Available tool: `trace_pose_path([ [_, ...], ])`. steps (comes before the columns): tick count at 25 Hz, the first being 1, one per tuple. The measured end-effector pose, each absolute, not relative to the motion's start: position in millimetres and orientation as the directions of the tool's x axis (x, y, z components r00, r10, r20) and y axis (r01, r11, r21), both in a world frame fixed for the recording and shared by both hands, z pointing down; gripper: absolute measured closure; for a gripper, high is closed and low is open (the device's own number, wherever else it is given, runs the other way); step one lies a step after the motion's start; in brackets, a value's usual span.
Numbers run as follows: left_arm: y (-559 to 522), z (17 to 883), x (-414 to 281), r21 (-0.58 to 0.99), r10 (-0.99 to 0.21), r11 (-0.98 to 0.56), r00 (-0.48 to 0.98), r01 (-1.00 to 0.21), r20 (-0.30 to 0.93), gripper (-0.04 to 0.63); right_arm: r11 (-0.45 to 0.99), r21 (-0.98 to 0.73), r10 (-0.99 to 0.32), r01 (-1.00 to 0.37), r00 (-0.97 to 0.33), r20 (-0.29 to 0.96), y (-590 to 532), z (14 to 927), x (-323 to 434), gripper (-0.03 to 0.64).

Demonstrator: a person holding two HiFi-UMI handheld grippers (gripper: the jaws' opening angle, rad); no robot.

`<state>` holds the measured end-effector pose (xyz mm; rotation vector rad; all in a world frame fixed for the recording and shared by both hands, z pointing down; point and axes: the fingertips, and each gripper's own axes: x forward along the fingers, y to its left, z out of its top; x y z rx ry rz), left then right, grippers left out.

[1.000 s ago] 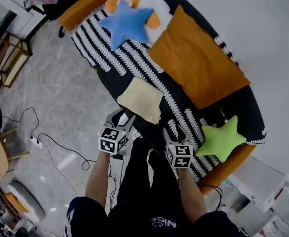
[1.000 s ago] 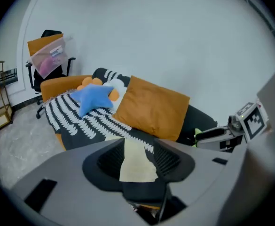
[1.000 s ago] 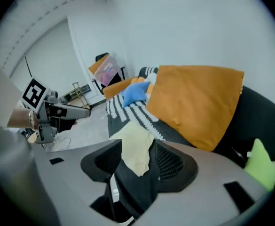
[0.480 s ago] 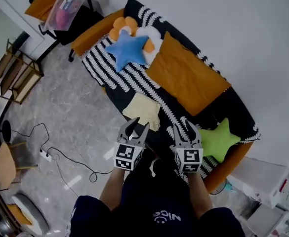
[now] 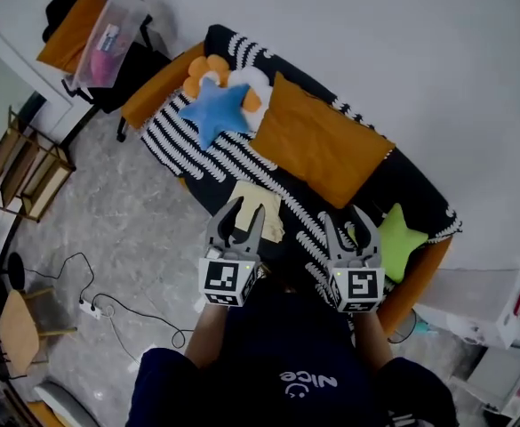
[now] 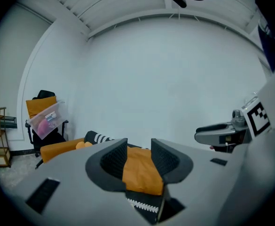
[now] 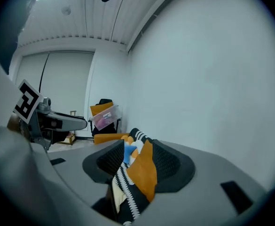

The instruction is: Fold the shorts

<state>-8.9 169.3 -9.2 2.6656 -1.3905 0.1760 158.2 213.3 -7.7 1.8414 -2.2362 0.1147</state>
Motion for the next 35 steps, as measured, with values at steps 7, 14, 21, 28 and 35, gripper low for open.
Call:
trace_pose_path([
  [7, 157, -14, 10, 0.078, -0.78, -0.603, 0.607, -0.794, 0.149, 0.448, 0.154, 0.137, -0.97, -0.978, -0.124, 0.207, 205, -19, 171, 0.422],
  [14, 158, -24, 24, 0.066, -0.77, -0.624, 0.627, -0.779, 0.117, 0.546, 0.126, 0.121, -0.978, -0.985, -0.104, 0.179, 203, -26, 181, 0.568],
  [21, 168, -28, 28, 0.118, -0.743, -0.654, 0.664, -0.747, 0.084, 0.594, 0.17, 0.064, -0.975, -0.983, -0.158, 0.158, 205, -29, 173, 0.607],
  [28, 175, -26, 40, 0.081, -0.752, -0.648, 0.653, -0.758, 0.095, 0.594, 0.224, -0.017, -0.962, -0.975, -0.223, 0.158, 214, -23, 173, 0.607],
  [35, 178, -26, 49, 0.145, -0.758, -0.635, 0.649, -0.758, 0.072, 0.594, 0.21, 0.006, -0.964, -0.978, -0.207, 0.165, 215, -24, 184, 0.609],
])
